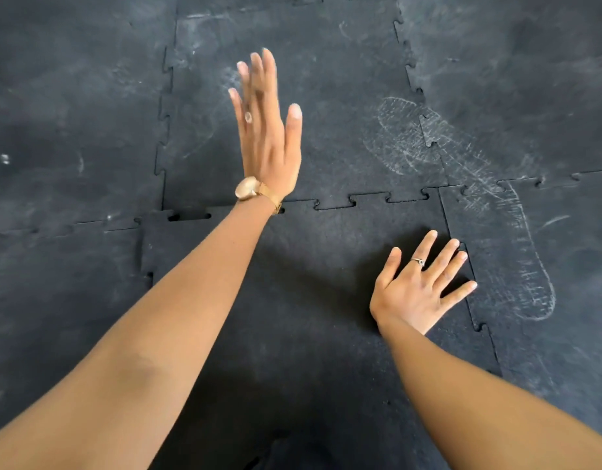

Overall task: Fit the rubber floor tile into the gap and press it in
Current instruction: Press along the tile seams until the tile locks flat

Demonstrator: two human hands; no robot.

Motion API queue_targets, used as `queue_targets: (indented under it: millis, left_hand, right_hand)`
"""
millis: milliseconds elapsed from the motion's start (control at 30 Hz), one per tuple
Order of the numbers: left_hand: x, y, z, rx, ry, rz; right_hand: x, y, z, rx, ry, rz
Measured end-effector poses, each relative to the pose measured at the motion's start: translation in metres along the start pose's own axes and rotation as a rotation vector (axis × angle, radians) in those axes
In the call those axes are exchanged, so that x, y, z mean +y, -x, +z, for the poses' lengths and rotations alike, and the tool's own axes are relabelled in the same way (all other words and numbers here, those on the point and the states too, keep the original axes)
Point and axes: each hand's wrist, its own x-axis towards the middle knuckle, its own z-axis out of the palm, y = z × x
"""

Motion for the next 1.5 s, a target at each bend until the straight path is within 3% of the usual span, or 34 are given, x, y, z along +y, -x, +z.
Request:
queue_targets:
  millis: [100, 267, 333, 400, 500, 533, 600, 667, 867, 967, 1033, 1133, 1200, 1267, 1367, 1400, 1500]
  left_hand:
    - [-0.011, 0.043, 0.021, -0.357, -0.494, 0.067]
    - [-0.006, 0.040, 0.013, -0.438, -0.507, 0.013]
    - [0.000, 0.034, 0.001, -0.400, -0.284, -0.083]
    - [-0.006, 0.019, -0.020, -0.221, -0.138, -0.117]
    - [-0.033, 0.006, -0.048, 0.040, -0.292, -0.063]
    - [-0.041, 0.013, -0.049, -0.009, -0.380, -0.063]
    - [-0.053, 0.042, -0.041, -0.271, -0.545, -0.139]
    - [-0.064, 0.057, -0.030, -0.420, -0.577, -0.203]
    - [-0.072, 0.053, -0.028, -0.446, -0.582, -0.216]
    - [-0.069, 0.053, -0.030, -0.480, -0.557, -0.225]
    - [-0.070, 0.052, -0.031, -0.457, -0.545, -0.227]
    - [-0.070, 0.051, -0.033, -0.468, -0.527, -0.243]
    - [-0.072, 0.052, -0.034, -0.470, -0.432, -0.232]
    - [-0.073, 0.050, -0.037, -0.464, -0.230, -0.233]
    - [-0.075, 0.042, -0.053, -0.439, 0.158, -0.373]
    - [-0.078, 0.037, -0.058, -0.426, 0.184, -0.395]
    - [-0.092, 0.033, -0.072, -0.268, -0.193, -0.263]
  right_hand:
    - [-0.001, 0.001, 0.001, -0.003, -0.001, -0.005]
    - [0.000, 0.000, -0.003, -0.029, 0.001, -0.001]
    - [-0.001, 0.001, -0.003, -0.021, -0.003, -0.009]
    - [0.000, 0.000, -0.002, -0.016, -0.011, -0.007]
    - [0.000, 0.001, 0.000, -0.016, -0.007, -0.004]
    - [0.000, 0.000, 0.001, -0.010, 0.000, -0.002]
    - [0.001, -0.001, 0.001, -0.005, -0.001, 0.002]
    - [0.002, -0.001, 0.004, 0.004, 0.011, 0.000]
    - [-0.001, 0.001, 0.000, -0.034, 0.037, 0.005]
    - [-0.007, 0.006, -0.004, -0.025, 0.007, 0.100]
    - [-0.037, 0.033, 0.000, -0.018, -0.040, 0.170]
    - [-0.103, 0.103, 0.014, -0.096, -0.038, 0.059]
    - [-0.124, 0.129, 0.026, -0.100, -0.031, -0.024]
    - [-0.126, 0.126, 0.035, -0.083, -0.030, 0.011]
    - [-0.120, 0.123, 0.036, -0.078, 0.025, 0.022]
    - [-0.120, 0.124, 0.037, -0.085, 0.024, 0.014]
    - [-0.124, 0.125, 0.034, -0.100, 0.022, 0.011]
